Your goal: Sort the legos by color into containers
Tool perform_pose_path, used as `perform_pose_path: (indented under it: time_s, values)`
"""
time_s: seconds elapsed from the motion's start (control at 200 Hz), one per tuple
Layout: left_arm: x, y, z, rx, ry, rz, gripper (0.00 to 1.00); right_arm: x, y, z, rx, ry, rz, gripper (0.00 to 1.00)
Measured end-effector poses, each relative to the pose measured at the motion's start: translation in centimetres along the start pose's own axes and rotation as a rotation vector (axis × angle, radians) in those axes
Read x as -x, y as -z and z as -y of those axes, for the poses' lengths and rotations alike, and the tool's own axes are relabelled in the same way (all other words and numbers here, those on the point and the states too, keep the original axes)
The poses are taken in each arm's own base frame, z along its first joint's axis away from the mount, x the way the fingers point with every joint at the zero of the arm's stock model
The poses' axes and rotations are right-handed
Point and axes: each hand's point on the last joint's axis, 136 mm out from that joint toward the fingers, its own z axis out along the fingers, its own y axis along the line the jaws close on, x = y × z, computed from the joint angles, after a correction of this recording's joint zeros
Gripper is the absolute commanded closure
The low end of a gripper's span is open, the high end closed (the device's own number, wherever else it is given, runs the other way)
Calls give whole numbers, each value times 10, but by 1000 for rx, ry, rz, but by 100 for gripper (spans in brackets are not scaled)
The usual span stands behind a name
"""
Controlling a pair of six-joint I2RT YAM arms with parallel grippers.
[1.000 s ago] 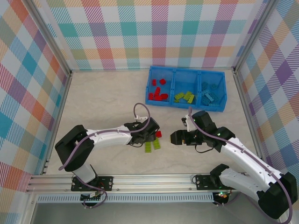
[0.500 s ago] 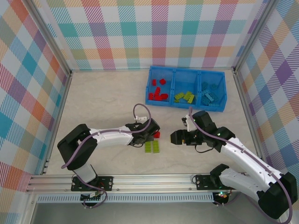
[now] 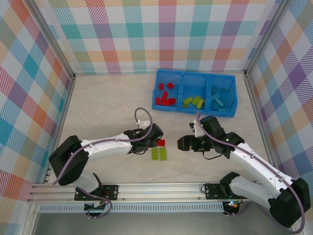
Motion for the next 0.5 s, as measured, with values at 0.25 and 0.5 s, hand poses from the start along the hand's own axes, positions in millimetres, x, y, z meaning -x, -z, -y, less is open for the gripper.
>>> perform_pose_path:
  time_s: [0.25,0.5]
  values:
    - [60,27,77,-207,-65,127,84,21,18,12,-105,2,159,26]
    - [149,5,204,-384,-155,372,86,51,75,15,-184,29,476,25]
